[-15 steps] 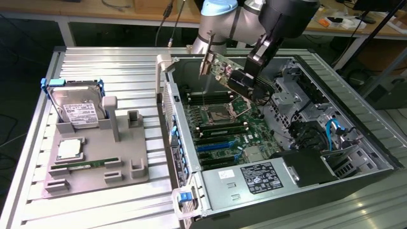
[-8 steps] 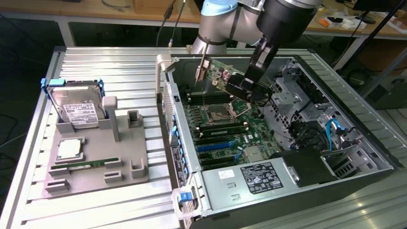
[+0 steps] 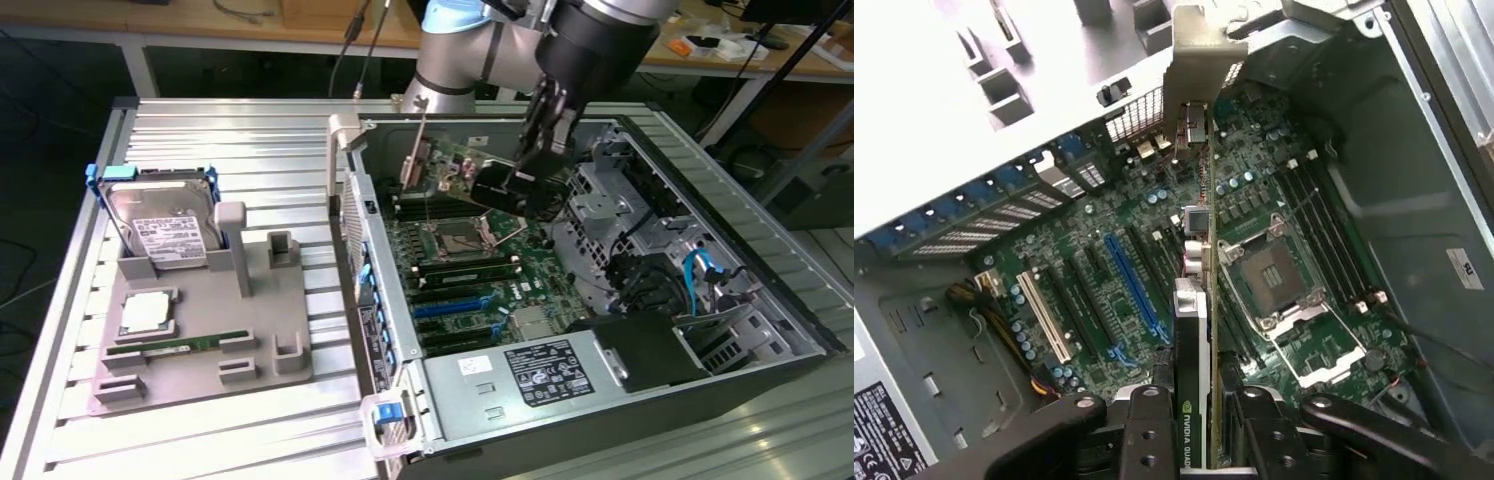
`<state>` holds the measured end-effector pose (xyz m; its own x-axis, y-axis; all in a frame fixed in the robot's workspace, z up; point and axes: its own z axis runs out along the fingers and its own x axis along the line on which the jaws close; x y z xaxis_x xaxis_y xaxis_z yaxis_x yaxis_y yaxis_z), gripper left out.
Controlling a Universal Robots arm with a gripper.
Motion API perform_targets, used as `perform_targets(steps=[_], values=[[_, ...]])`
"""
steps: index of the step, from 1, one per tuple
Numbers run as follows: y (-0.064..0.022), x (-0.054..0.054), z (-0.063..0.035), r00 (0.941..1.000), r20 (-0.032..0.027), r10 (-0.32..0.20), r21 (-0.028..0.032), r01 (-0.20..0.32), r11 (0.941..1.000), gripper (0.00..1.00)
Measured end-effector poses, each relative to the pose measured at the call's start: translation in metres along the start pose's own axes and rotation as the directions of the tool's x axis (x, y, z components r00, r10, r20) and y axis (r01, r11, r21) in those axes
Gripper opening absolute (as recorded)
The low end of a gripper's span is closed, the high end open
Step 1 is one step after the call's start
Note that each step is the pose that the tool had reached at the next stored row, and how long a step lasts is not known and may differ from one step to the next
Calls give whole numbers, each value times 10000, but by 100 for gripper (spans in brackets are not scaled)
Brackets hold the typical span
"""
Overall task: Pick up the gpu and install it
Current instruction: 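Insert the gpu into the slot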
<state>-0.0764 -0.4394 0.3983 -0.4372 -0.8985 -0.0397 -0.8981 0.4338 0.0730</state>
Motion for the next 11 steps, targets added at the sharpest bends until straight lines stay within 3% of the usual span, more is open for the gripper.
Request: perform_targets(steps=[3,11], values=[[-2,1,23,9981,-29,-619,-16,619,9981,27],[-5,2,59,9824,-69,-1865,-30,1865,9825,27]])
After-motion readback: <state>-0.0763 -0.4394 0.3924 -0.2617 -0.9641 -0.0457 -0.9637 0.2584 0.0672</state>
